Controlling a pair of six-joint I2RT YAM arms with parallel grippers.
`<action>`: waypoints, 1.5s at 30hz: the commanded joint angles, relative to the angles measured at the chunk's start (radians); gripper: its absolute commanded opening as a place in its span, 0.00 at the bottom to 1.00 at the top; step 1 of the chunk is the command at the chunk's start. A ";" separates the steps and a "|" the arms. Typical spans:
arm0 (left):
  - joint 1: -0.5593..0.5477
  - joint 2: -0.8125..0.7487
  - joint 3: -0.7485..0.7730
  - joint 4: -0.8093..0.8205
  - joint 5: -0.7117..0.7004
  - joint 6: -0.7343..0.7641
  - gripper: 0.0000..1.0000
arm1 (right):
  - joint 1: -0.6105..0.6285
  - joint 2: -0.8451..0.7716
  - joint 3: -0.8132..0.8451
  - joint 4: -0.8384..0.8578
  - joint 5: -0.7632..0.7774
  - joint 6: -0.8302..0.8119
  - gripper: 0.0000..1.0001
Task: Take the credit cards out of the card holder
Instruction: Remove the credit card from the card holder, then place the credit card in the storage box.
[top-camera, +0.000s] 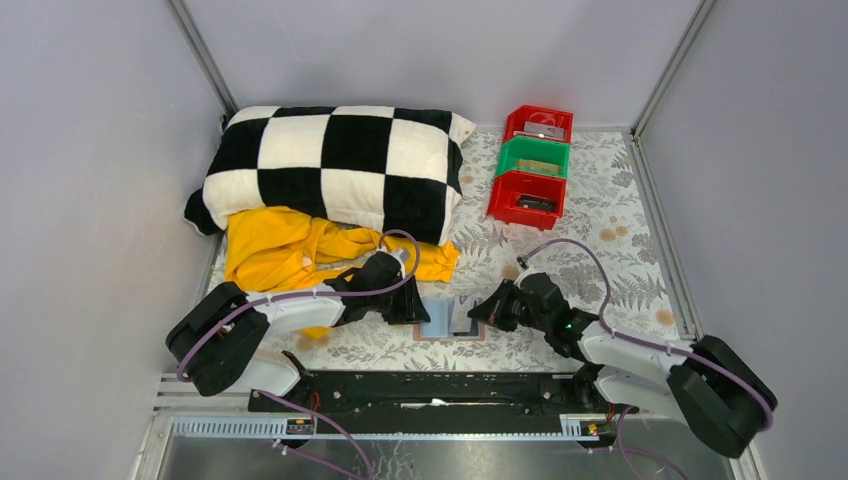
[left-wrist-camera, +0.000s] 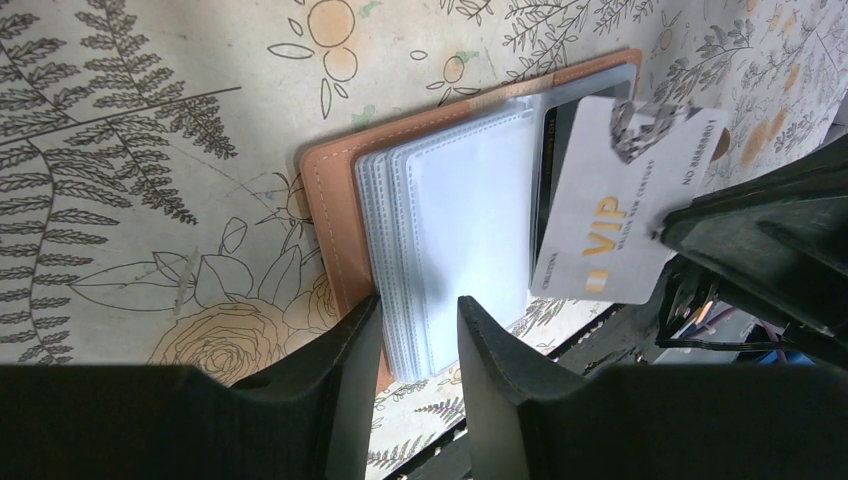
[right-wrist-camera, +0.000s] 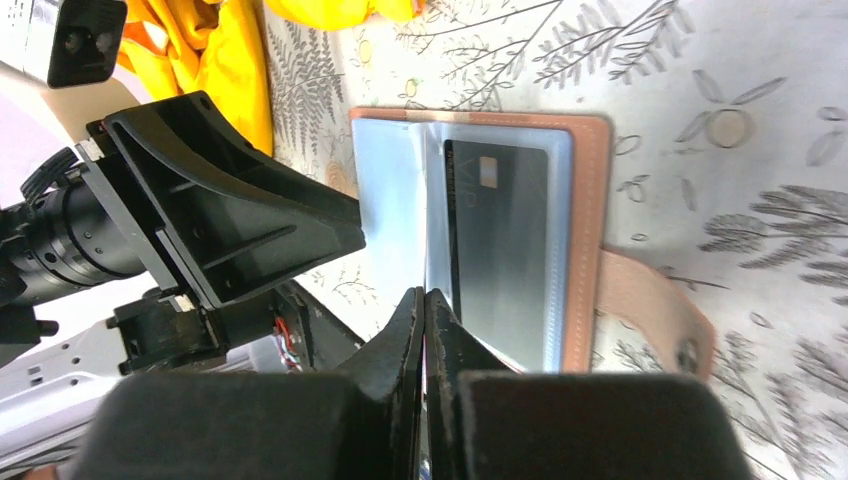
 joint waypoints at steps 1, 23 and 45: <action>0.006 0.001 -0.011 -0.035 -0.017 0.027 0.39 | -0.027 -0.107 0.047 -0.233 0.079 -0.106 0.00; 0.024 -0.308 0.342 -0.510 -0.255 0.170 0.50 | -0.274 0.030 0.714 -0.597 0.271 -0.318 0.00; 0.062 -0.376 0.344 -0.528 -0.343 0.184 0.47 | -0.522 0.907 1.562 -0.539 0.733 0.052 0.00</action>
